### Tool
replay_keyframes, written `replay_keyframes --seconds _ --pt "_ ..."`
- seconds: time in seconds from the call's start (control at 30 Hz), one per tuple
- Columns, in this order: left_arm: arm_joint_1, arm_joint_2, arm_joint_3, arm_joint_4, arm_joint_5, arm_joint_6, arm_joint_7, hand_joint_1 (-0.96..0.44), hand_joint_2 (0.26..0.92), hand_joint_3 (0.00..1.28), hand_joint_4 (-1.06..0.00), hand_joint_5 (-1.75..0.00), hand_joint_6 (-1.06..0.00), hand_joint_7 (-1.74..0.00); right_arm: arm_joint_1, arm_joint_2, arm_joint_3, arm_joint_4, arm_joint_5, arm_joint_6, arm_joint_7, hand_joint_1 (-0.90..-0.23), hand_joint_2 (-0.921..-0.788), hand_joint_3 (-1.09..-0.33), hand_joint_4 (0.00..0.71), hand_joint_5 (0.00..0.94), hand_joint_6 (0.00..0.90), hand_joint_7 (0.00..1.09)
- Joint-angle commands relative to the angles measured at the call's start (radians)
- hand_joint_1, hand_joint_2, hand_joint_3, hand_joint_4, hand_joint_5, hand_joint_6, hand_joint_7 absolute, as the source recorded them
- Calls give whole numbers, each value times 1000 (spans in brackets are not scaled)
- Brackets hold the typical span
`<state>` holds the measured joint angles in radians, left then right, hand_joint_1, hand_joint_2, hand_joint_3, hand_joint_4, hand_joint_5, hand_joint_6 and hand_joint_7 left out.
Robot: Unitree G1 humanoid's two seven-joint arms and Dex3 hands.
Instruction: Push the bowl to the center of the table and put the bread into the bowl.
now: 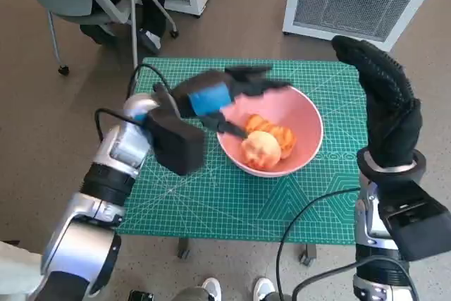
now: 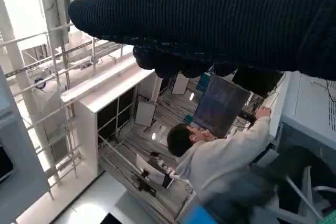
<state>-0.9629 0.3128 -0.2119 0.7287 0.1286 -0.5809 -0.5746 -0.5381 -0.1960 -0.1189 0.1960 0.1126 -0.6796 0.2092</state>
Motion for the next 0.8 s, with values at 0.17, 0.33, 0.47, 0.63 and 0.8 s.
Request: replay_keyframes --seconds 0.17,0.33,0.47,0.63,0.8 --pt "81 -114 160 -85 -253 7 32 -251 920 152 -309 -70 -419 -80 -25 4 4 -7 -7 22 -12 -575 -921 -719 308 10 13 704" --pt "150 -181 205 -175 -339 48 72 -265 921 241 -193 -353 -110 -708 -36 8 7 -9 -15 19 -19 -574 -921 -718 309 10 14 702" --pt "201 -226 228 -224 -375 46 101 -267 921 294 -111 -533 -24 -891 -46 9 11 -9 -27 16 -29 -567 -921 -725 308 9 16 699" --pt "229 -247 239 -240 -375 23 109 -274 921 335 -68 -628 -3 -944 -61 6 12 6 -37 9 -34 -563 -921 -734 306 7 17 697" --pt "239 -252 244 -233 -371 9 105 -287 921 389 -35 -693 0 -953 -74 7 14 22 -36 4 -32 -562 -921 -738 305 6 17 697"
